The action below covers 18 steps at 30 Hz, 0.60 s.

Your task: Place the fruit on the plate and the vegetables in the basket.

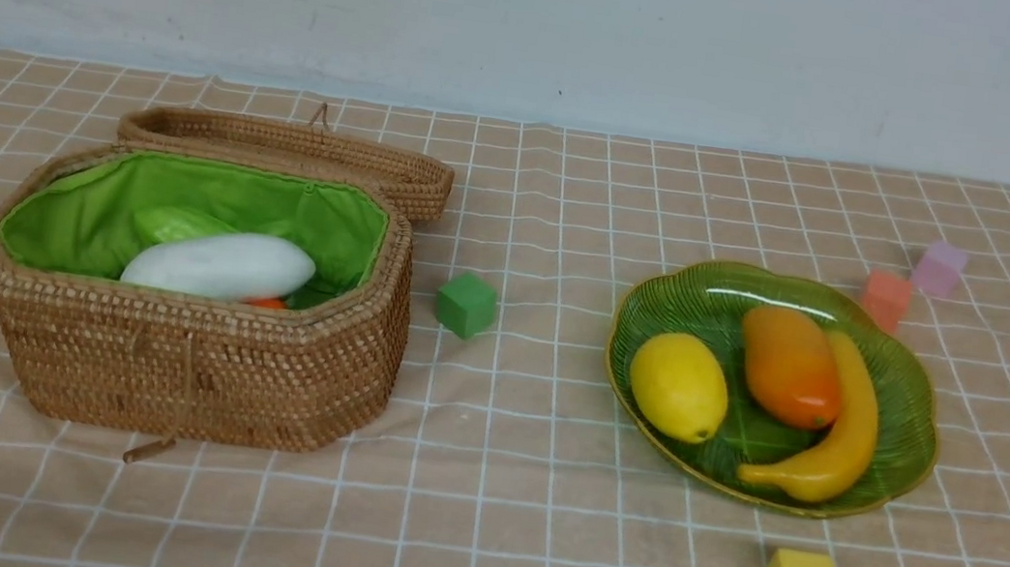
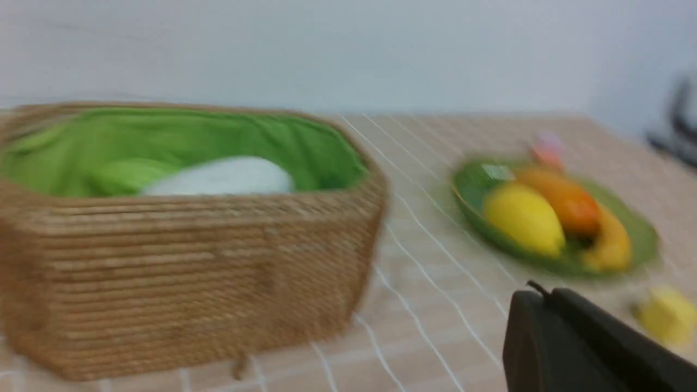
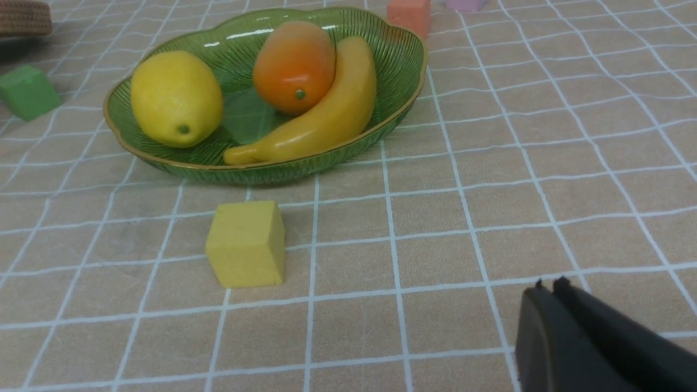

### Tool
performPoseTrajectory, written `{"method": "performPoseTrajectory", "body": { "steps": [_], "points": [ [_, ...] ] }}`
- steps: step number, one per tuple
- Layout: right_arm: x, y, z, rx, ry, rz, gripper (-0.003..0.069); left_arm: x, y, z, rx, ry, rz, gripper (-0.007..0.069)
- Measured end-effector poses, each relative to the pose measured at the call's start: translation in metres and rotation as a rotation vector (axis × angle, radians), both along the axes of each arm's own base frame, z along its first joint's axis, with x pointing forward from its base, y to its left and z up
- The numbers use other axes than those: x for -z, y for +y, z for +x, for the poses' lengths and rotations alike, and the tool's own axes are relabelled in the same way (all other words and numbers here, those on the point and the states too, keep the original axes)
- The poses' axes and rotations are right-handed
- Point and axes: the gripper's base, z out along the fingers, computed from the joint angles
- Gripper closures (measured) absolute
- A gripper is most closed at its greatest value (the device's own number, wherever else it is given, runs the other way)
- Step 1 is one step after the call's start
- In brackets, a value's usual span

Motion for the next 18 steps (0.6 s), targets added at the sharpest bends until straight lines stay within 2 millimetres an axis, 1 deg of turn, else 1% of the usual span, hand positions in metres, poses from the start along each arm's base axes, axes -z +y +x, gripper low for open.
{"method": "performPoseTrajectory", "body": {
  "steps": [1, 2, 4, 5, 6, 9, 10, 11, 18],
  "points": [
    [0.0, 0.0, 0.0, 0.0, 0.0, 0.0, 0.0648, -0.001, 0.001, 0.0, -0.011, -0.003, -0.016, 0.0637],
    [0.0, 0.0, 0.0, 0.0, 0.0, 0.0, 0.0648, 0.006, 0.006, -0.001, -0.111, -0.036, -0.055, 0.0637],
    [0.0, 0.0, 0.0, 0.0, 0.0, 0.0, 0.0648, 0.018, 0.011, 0.0, -0.207, -0.045, -0.07, 0.0637],
    [0.0, 0.0, 0.0, 0.0, 0.0, 0.0, 0.0648, 0.02, 0.012, 0.0, -0.226, -0.042, -0.076, 0.0637],
    [0.0, 0.0, 0.0, 0.0, 0.0, 0.0, 0.0647, 0.034, 0.016, 0.002, -0.29, 0.02, -0.062, 0.0637],
    [0.0, 0.0, 0.0, 0.0, 0.0, 0.0, 0.0644, 0.053, 0.017, 0.0, -0.321, 0.208, -0.019, 0.0637],
    [0.0, 0.0, 0.0, 0.0, 0.0, 0.0, 0.0644, 0.055, 0.017, 0.0, -0.322, 0.221, -0.016, 0.0637],
    [0.0, 0.0, 0.0, 0.0, 0.0, 0.0, 0.0644, 0.062, 0.016, -0.002, -0.32, 0.292, -0.005, 0.0637],
    [0.0, 0.0, 0.0, 0.0, 0.0, 0.0, 0.0639, 0.064, 0.016, -0.002, -0.322, 0.322, -0.022, 0.0637]
  ]
}}
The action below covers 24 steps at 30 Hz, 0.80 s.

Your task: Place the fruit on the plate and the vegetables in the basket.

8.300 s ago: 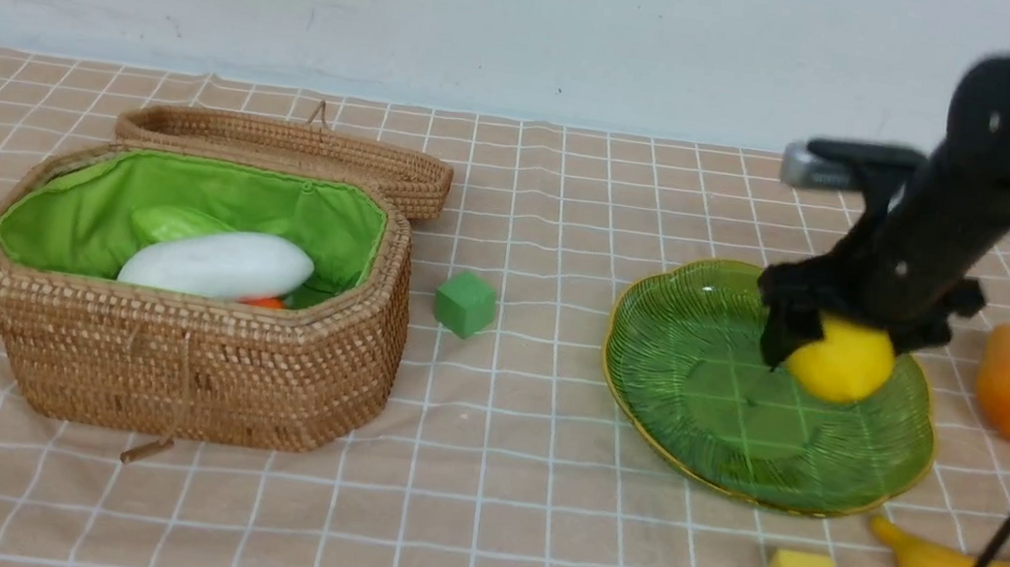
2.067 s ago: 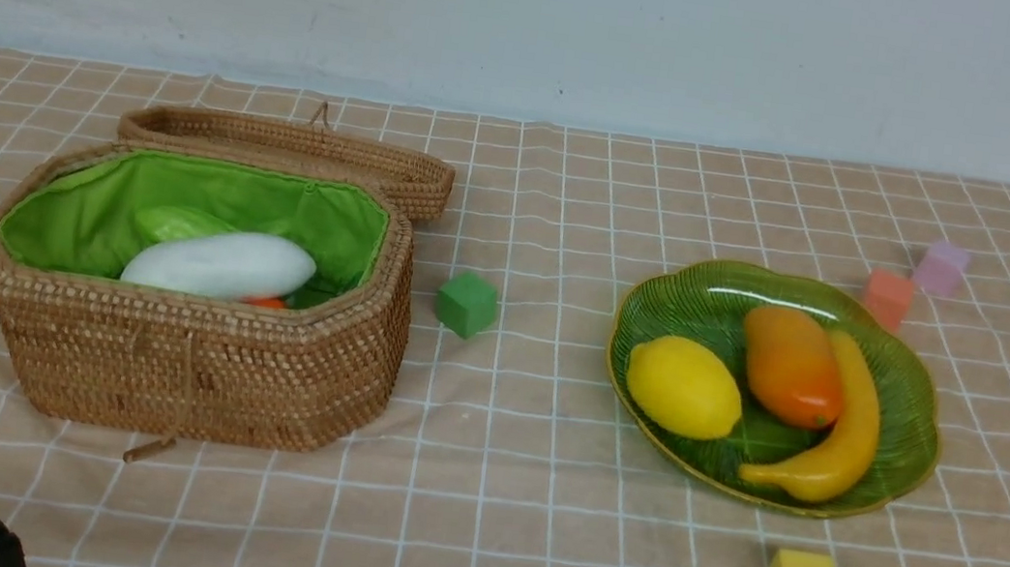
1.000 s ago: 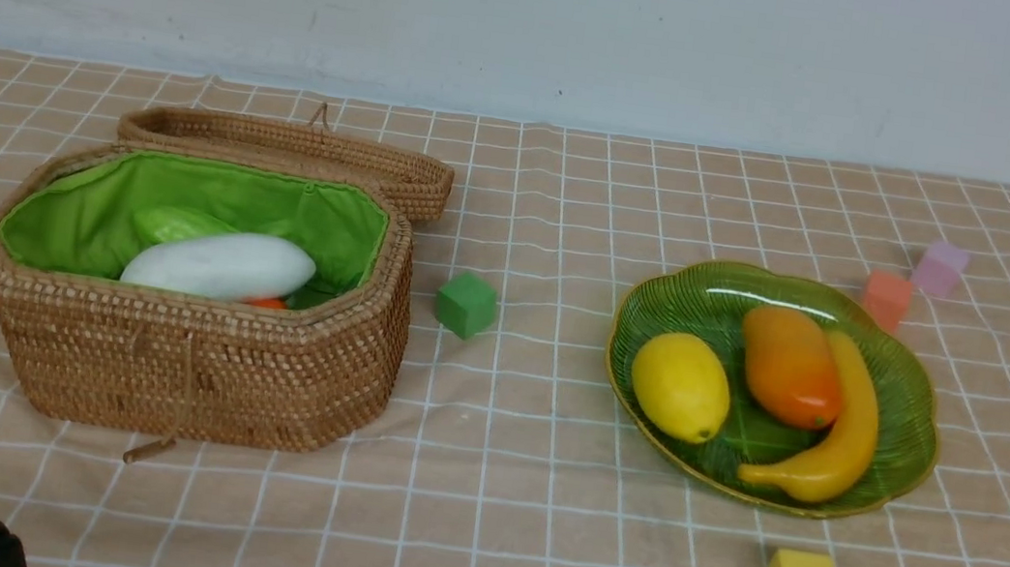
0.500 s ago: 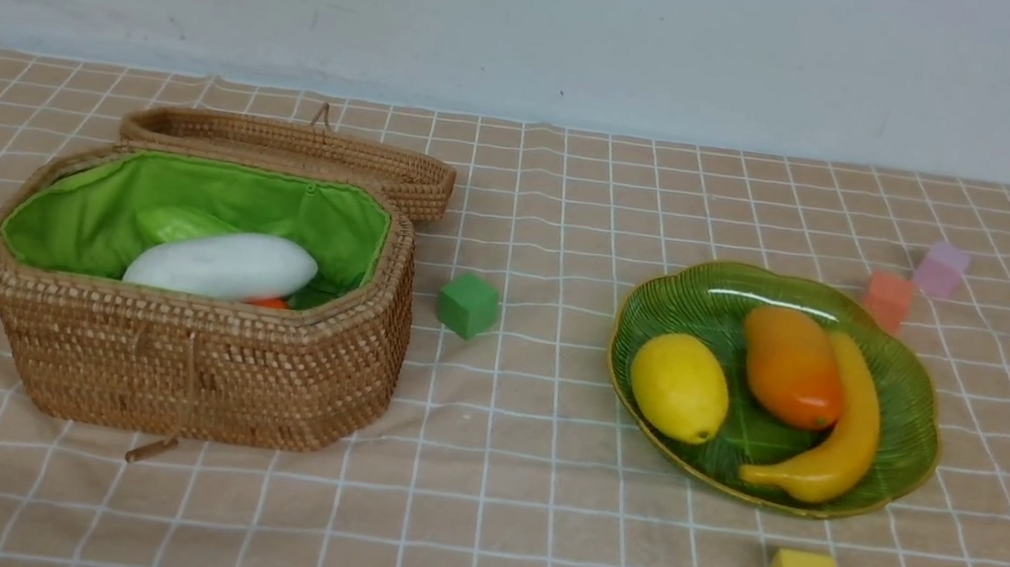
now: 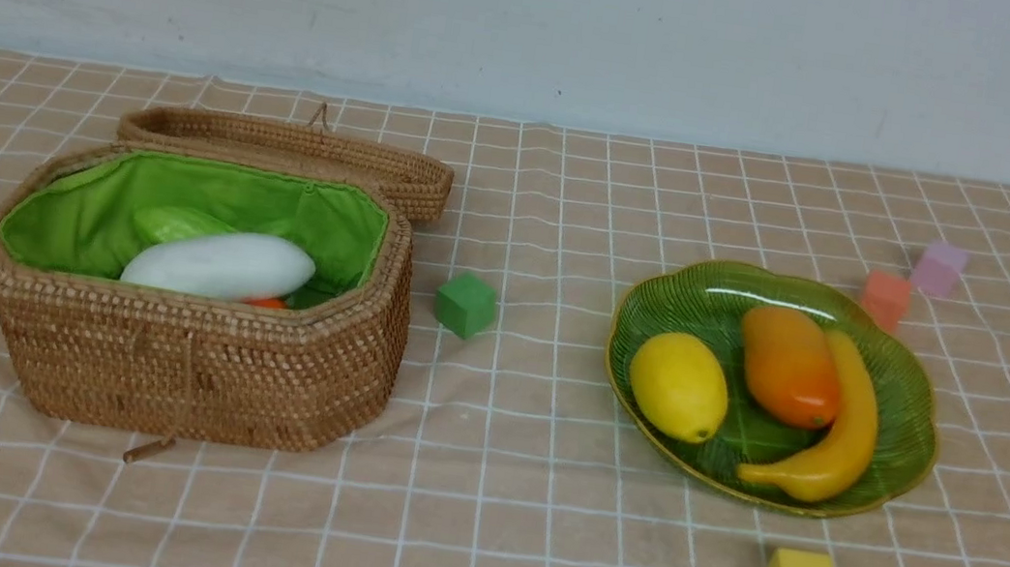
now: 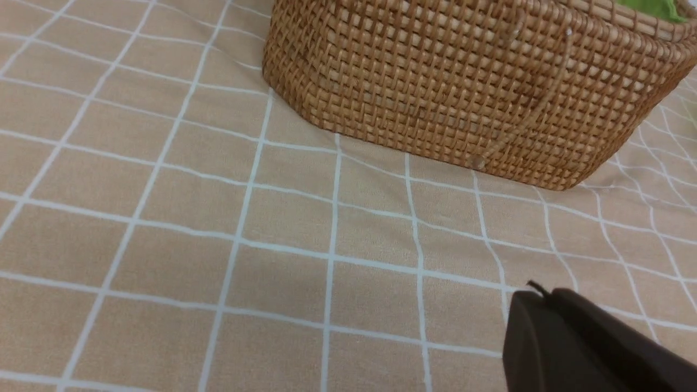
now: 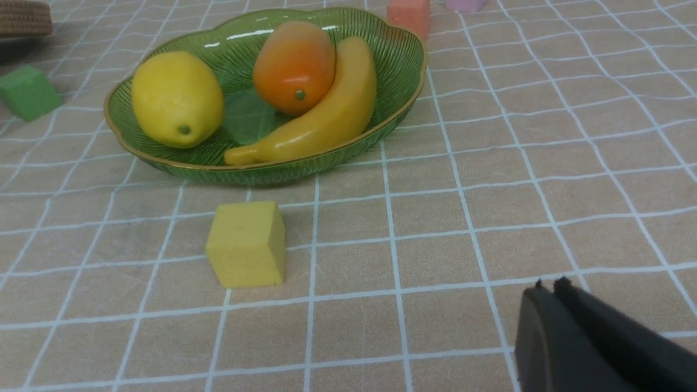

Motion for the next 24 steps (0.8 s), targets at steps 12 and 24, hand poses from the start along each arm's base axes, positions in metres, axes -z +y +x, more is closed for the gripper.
{"method": "performPoseTrajectory", "body": {
  "steps": [12, 24],
  "points": [
    [0.0, 0.0, 0.0, 0.0, 0.0, 0.0, 0.0631, 0.0, 0.0, 0.0, -0.001, 0.0, -0.002, 0.0637],
    [0.0, 0.0, 0.0, 0.0, 0.0, 0.0, 0.0623, 0.0, 0.0, 0.0, -0.001, 0.0, -0.003, 0.0637]
  ]
}}
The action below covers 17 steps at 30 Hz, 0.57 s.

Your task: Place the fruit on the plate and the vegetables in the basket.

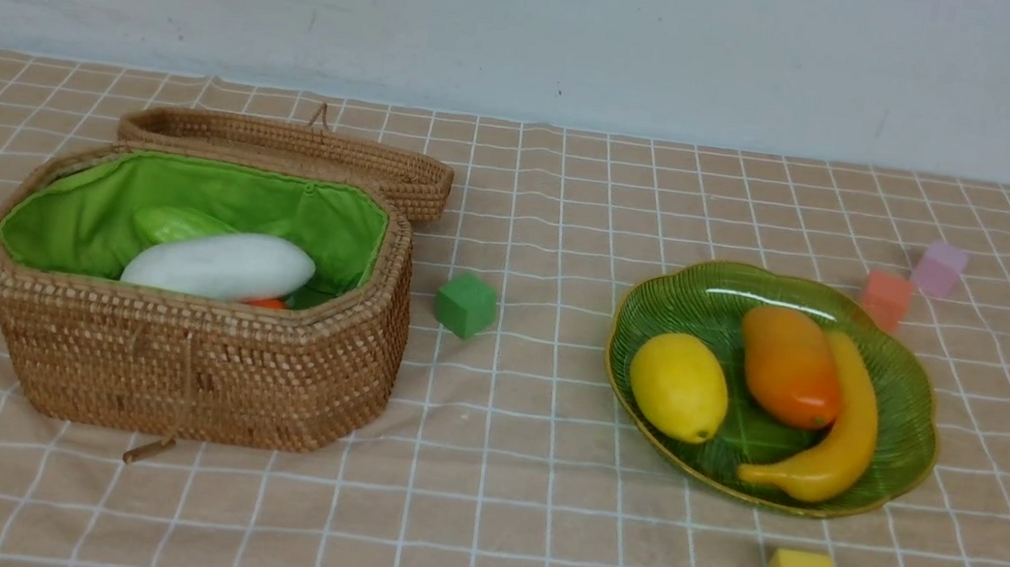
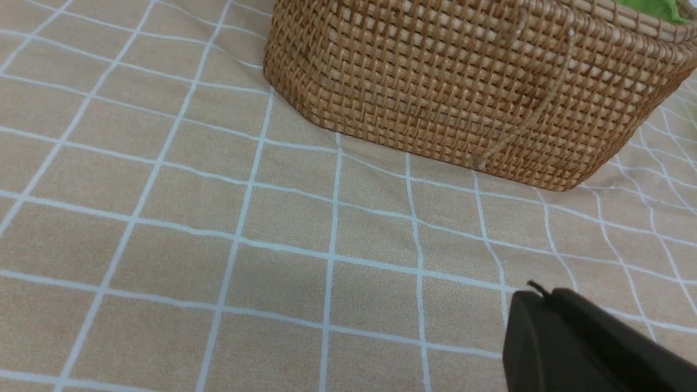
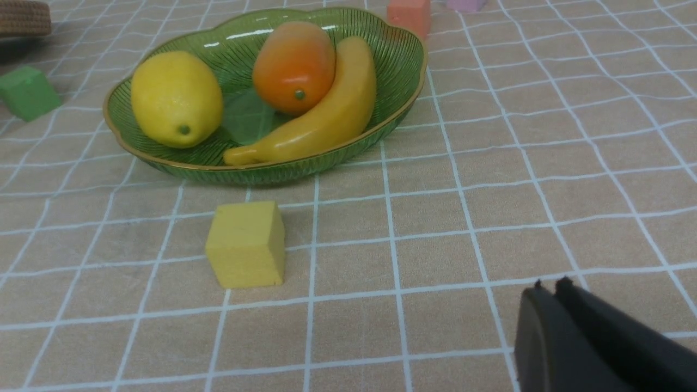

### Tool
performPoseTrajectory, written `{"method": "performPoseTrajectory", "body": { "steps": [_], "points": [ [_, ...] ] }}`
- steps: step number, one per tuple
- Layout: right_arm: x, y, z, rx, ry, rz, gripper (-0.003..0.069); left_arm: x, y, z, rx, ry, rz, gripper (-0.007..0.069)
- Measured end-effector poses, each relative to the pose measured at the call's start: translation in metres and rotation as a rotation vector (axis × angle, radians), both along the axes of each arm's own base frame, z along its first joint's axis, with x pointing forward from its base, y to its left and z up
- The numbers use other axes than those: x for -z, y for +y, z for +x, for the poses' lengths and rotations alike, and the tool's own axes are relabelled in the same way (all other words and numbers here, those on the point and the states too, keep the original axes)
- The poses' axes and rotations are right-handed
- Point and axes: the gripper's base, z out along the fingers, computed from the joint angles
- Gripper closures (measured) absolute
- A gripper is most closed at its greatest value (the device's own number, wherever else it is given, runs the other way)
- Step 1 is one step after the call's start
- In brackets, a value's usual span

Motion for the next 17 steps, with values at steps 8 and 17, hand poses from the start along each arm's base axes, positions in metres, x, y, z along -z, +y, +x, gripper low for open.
{"method": "performPoseTrajectory", "body": {
  "steps": [8, 17],
  "points": [
    [0.0, 0.0, 0.0, 0.0, 0.0, 0.0, 0.061, 0.0, 0.0, 0.0, 0.0, 0.0, -0.001, 0.0637],
    [0.0, 0.0, 0.0, 0.0, 0.0, 0.0, 0.0597, 0.0, 0.0, 0.0, 0.0, 0.0, -0.001, 0.0633]
  ]
}}
